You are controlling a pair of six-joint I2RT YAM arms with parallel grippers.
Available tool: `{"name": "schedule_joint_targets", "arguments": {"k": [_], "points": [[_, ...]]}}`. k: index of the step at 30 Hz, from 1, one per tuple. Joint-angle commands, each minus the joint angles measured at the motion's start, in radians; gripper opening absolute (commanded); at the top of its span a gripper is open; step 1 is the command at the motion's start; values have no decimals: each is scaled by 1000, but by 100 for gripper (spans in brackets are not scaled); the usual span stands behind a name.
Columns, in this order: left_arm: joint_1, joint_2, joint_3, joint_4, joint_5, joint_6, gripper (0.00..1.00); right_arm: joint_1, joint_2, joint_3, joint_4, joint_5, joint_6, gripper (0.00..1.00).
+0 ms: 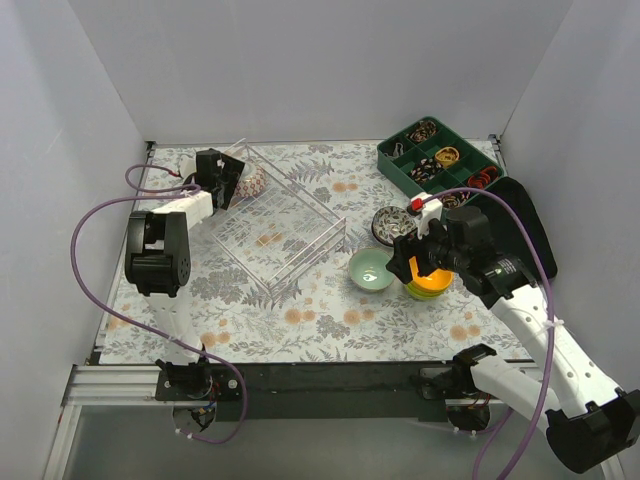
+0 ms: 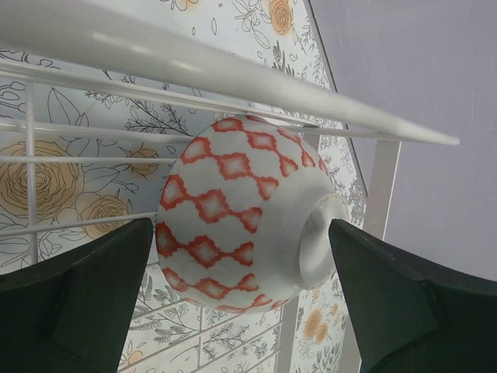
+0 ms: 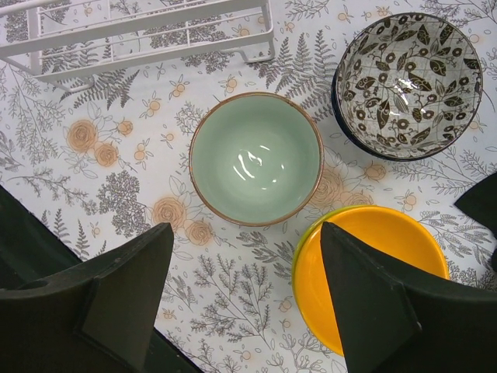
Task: Unload the bowls from the dish rack
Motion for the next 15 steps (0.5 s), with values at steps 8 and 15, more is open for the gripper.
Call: {"name": "schedule_joint_targets", "arguments": {"k": [8, 15], "points": [[2, 41, 4, -37, 46, -7, 88, -2, 9, 16, 15, -4, -27, 84], [2, -22, -18, -37, 37, 27, 62, -2, 3, 18, 14, -7, -27, 84]]}}
